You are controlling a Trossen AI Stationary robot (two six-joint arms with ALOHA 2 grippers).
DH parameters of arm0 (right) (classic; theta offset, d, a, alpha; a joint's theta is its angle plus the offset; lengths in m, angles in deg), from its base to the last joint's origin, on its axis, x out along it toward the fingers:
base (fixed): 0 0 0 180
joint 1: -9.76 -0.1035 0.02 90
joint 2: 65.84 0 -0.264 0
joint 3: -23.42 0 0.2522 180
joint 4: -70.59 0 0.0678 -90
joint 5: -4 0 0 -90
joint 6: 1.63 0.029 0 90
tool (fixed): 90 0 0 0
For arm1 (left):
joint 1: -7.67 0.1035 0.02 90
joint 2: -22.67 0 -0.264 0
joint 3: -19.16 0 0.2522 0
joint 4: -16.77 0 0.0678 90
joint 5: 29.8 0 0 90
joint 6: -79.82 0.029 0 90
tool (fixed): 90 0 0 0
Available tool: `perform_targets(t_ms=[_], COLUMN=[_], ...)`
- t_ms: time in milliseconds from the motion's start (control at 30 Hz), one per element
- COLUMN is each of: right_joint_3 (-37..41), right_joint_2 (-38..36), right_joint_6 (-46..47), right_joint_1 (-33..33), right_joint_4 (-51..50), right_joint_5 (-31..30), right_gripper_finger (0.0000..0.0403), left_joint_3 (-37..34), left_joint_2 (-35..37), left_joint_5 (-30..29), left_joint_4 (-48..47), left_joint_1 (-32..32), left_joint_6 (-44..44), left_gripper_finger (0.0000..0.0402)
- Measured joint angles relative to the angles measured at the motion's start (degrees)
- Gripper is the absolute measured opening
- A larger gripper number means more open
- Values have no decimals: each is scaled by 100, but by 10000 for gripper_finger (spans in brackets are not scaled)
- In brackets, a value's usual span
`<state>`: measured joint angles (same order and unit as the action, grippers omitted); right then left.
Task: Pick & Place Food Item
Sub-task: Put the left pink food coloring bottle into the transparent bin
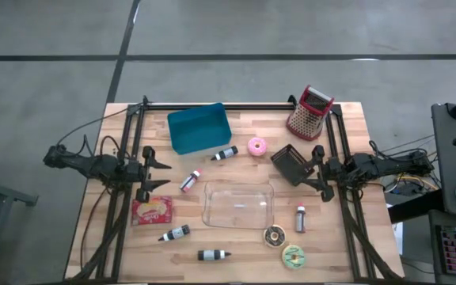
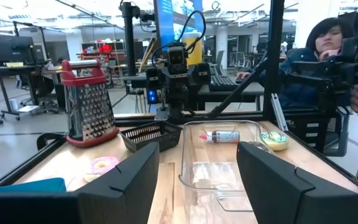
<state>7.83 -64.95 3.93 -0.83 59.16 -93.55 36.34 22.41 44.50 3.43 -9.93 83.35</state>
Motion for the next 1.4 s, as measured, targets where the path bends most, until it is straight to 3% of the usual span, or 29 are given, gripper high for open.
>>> perform_targets(t_ms=[300,833,1100,1400], right_joint_3=[0,0,0,0], right_joint_2=[1,123,1113,2479], right_joint_6=[470,458,271,-423], right_joint_1=[2,-2,2,13], right_joint_4=[-6,-79,92,1792], right_joint_5=[-272,-257,-444,-758], right_gripper_finger=[233,233,233,233], left_joint_3=[0,0,0,0], left_joint_2=[2,0,-1,-301], left_joint_5=[0,7,70,37], left_joint_4=[0,0,-192,-315], left_joint_1=[0,0,2,4], left_joint_6=[177,31,-4,50], left_gripper_finger=[220,220,220,220])
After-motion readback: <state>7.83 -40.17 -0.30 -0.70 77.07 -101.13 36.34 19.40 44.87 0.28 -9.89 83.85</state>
